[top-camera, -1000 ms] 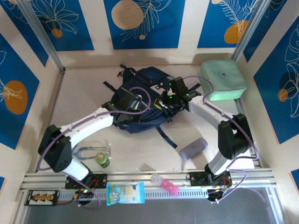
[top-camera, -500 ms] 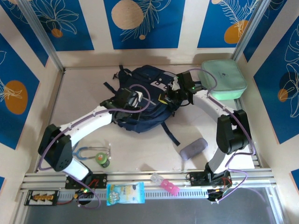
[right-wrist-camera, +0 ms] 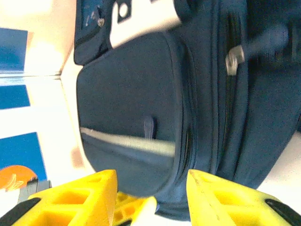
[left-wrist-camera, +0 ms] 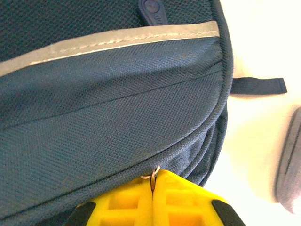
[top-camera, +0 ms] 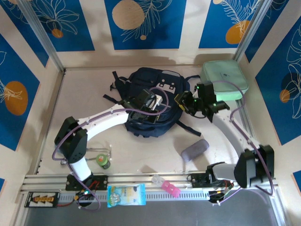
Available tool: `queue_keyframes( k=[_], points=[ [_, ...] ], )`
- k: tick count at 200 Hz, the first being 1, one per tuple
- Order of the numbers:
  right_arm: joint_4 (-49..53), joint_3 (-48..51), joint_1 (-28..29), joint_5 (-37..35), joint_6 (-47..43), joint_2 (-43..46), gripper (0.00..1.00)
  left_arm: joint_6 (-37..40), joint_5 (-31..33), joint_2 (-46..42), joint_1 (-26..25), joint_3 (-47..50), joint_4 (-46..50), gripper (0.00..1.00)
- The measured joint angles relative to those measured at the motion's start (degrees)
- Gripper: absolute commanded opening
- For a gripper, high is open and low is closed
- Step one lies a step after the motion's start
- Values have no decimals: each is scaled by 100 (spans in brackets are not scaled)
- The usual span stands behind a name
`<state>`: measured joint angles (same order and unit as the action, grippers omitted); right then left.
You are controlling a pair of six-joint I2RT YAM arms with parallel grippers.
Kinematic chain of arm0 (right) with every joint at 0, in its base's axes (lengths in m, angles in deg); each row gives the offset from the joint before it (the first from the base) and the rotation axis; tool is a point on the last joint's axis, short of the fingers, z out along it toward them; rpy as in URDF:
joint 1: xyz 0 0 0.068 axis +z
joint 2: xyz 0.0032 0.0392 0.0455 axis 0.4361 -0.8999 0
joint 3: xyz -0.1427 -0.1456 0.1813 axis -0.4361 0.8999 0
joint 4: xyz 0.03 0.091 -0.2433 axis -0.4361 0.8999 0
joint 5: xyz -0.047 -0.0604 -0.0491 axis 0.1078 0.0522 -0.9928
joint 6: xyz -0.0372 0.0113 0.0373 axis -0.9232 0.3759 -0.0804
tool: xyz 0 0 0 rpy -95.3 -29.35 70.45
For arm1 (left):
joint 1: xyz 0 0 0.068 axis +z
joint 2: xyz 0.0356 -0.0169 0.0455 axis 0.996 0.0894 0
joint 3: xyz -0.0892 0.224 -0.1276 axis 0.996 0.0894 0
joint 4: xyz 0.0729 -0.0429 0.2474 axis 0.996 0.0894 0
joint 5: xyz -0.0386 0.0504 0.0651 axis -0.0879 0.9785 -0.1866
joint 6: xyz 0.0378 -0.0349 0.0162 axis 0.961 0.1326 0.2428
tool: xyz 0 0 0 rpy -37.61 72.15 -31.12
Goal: Pack books, pencil case, and school supplies into a backpack
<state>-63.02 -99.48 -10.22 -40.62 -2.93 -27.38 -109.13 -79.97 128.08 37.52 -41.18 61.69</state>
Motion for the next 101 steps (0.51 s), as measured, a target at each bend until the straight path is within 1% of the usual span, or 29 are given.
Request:
queue_keyframes(
  k=[15, 45, 90, 101],
  points=[
    [-11, 304, 181, -87, 522, 195, 45, -2, -74, 70, -22, -83, 4, 0],
    [-42, 562, 485, -286, 1248, 94, 46, -2, -175, 120, -33, -129, 2, 0],
    [-352, 564, 715, -374, 1644, -485, 46, 0, -192, 131, -37, -129, 7, 0],
    [-402, 560, 754, -422, 1687, -566, 44, 0, -192, 140, -37, -129, 9, 0]
  ],
)
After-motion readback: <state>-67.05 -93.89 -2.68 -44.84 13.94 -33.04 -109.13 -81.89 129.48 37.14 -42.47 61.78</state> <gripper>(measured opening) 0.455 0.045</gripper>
